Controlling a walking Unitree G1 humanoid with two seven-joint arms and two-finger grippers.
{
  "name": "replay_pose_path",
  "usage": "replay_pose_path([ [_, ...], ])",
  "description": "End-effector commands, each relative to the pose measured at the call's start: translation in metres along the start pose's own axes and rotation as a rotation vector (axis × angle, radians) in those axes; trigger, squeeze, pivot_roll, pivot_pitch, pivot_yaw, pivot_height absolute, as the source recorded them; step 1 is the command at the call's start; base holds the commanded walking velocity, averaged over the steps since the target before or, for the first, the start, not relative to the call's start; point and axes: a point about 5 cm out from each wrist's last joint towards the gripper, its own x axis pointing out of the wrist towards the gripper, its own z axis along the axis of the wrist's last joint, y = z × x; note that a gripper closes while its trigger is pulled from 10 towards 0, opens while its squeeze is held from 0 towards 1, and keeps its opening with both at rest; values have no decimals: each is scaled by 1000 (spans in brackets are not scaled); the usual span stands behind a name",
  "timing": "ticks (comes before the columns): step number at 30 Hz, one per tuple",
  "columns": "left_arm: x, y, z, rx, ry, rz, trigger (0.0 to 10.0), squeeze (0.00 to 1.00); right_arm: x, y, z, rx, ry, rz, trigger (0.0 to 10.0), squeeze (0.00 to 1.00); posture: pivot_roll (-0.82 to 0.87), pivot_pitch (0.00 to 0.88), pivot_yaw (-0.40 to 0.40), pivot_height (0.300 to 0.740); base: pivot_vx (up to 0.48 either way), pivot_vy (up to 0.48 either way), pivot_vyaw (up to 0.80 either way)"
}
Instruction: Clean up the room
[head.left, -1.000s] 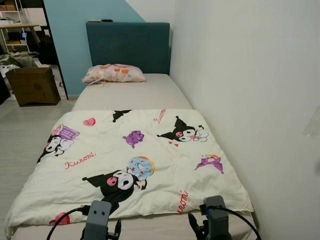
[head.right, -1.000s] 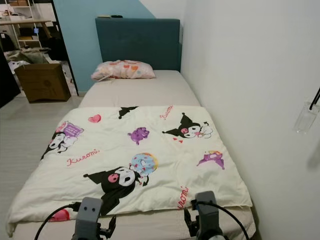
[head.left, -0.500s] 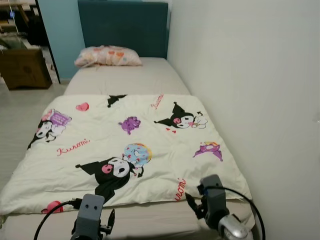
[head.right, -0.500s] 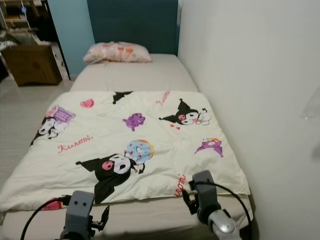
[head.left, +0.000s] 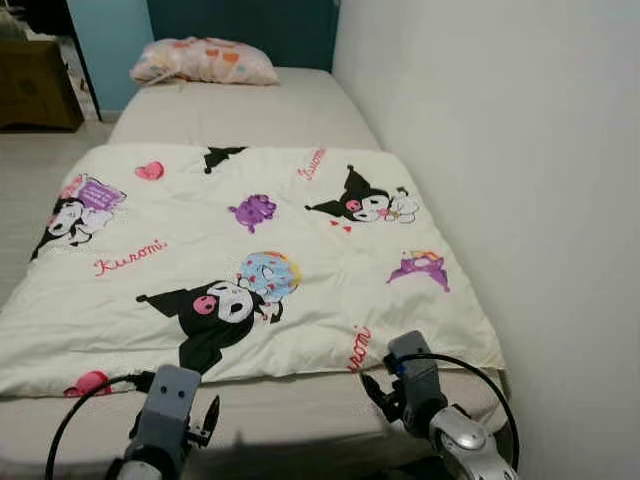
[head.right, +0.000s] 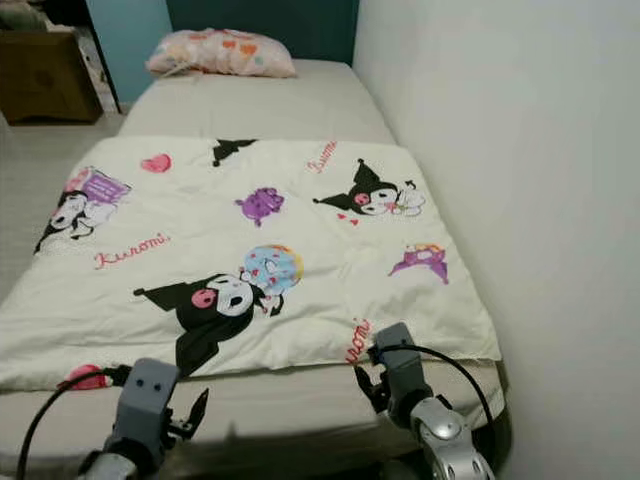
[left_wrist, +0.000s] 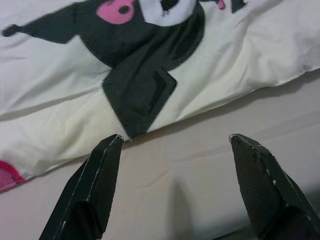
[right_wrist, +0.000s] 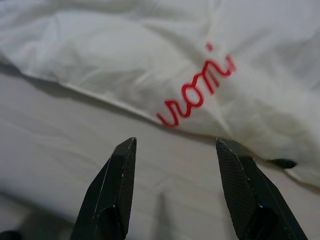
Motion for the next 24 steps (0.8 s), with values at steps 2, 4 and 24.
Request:
replay_pose_path([
  [2, -4, 0, -4, 26, 33, -22, 10000, 0, -3, -2, -9, -16, 32, 5, 10000, 0, 50, 462, -84, 566, 0, 0, 0],
  [4, -4, 1, -4, 28, 33, -25, 10000, 0, -3, -3, -9, -19, 34, 4, 10000, 0, 50, 462, -84, 566, 0, 0, 0],
  [24, -17, -7, 2, 51, 42, -77, 10000, 0, 3, -34, -6, 211, 22, -203, 10000, 0, 71, 488, -65, 547, 0, 0, 0],
])
